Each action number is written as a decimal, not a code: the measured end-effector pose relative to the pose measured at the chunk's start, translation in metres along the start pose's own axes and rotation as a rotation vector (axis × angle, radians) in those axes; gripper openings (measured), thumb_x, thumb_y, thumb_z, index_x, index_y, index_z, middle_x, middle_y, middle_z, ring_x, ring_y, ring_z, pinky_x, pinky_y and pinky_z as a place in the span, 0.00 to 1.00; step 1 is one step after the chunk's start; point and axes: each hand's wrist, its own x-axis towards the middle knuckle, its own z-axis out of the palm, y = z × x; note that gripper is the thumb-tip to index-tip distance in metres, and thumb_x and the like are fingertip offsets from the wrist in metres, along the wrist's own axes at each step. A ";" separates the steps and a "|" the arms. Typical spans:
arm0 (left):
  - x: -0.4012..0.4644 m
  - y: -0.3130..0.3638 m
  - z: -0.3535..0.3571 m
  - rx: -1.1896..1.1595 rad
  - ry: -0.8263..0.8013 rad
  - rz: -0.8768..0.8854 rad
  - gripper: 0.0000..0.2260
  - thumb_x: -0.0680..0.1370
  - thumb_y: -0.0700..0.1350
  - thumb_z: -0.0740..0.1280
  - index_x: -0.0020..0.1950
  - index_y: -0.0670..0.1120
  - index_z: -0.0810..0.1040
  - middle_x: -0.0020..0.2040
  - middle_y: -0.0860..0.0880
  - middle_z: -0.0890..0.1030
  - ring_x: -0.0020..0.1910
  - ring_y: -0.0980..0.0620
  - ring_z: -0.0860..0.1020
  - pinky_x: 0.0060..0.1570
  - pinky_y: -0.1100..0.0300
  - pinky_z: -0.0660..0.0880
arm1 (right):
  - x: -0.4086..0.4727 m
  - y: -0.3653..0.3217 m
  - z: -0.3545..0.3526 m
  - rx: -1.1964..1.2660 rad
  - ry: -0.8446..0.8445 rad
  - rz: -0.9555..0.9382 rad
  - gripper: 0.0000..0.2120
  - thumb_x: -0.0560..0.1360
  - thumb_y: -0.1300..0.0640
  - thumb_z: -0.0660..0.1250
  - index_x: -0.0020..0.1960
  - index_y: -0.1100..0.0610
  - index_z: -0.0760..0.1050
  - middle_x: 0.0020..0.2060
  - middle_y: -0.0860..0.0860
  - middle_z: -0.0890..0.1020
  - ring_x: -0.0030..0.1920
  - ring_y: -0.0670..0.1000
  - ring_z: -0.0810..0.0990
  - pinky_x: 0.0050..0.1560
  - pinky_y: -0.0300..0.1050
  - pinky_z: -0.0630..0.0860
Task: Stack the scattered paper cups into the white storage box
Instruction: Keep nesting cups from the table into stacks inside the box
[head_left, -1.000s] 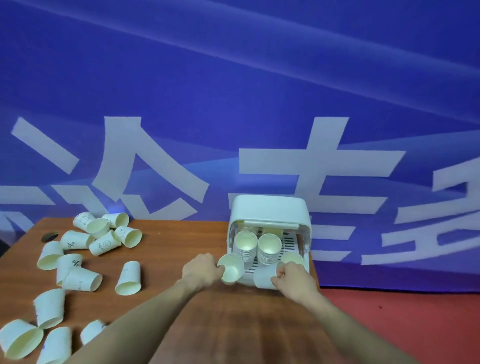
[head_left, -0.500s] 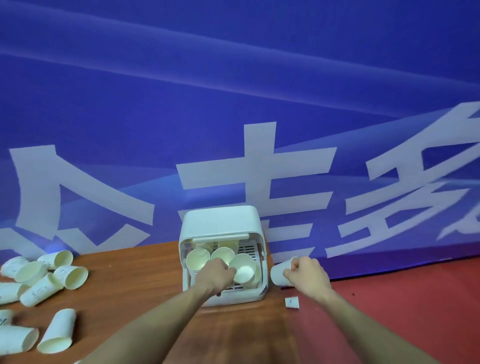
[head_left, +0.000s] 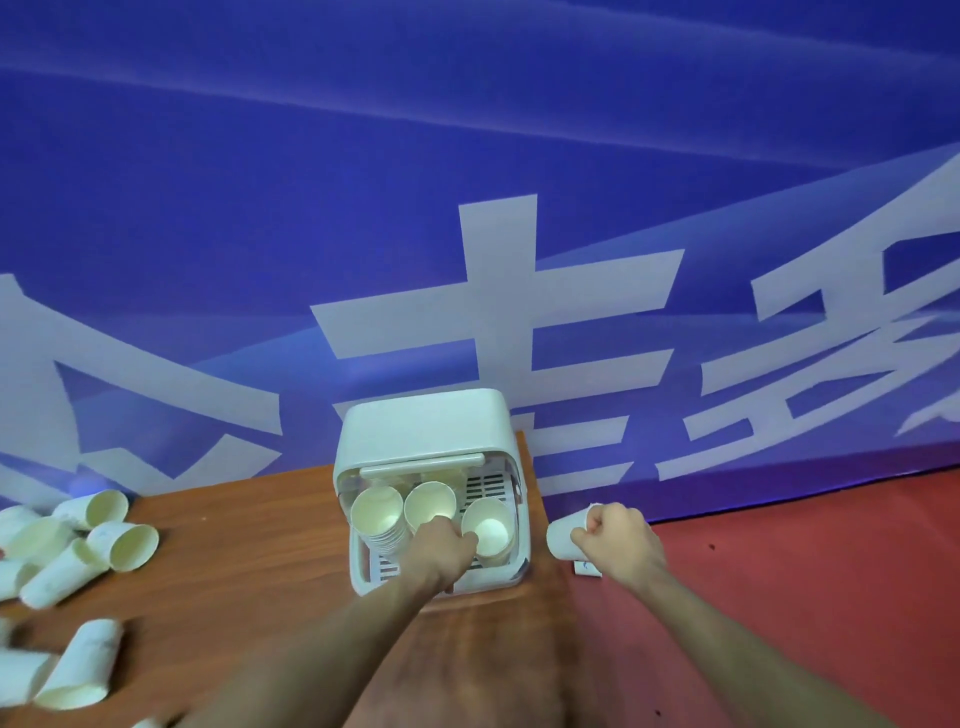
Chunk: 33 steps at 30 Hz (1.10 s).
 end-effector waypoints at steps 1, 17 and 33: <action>0.001 0.001 0.001 0.007 -0.002 -0.004 0.12 0.74 0.48 0.59 0.33 0.45 0.74 0.26 0.49 0.77 0.22 0.49 0.79 0.36 0.61 0.77 | 0.002 0.000 0.000 0.005 -0.003 0.006 0.03 0.70 0.51 0.66 0.42 0.50 0.76 0.42 0.48 0.78 0.42 0.52 0.77 0.39 0.41 0.69; 0.013 -0.016 0.006 0.005 -0.027 -0.005 0.16 0.74 0.55 0.61 0.31 0.46 0.76 0.30 0.49 0.80 0.23 0.49 0.77 0.39 0.56 0.79 | 0.001 -0.029 -0.006 0.006 -0.037 -0.277 0.13 0.72 0.54 0.62 0.33 0.53 0.60 0.27 0.48 0.68 0.32 0.53 0.68 0.31 0.45 0.65; -0.006 -0.082 -0.023 0.578 -0.061 0.094 0.18 0.76 0.63 0.61 0.50 0.50 0.79 0.52 0.49 0.82 0.52 0.45 0.80 0.48 0.57 0.74 | 0.002 -0.084 0.041 -0.788 -0.110 -0.725 0.09 0.77 0.61 0.58 0.54 0.54 0.74 0.50 0.53 0.81 0.49 0.59 0.81 0.39 0.46 0.64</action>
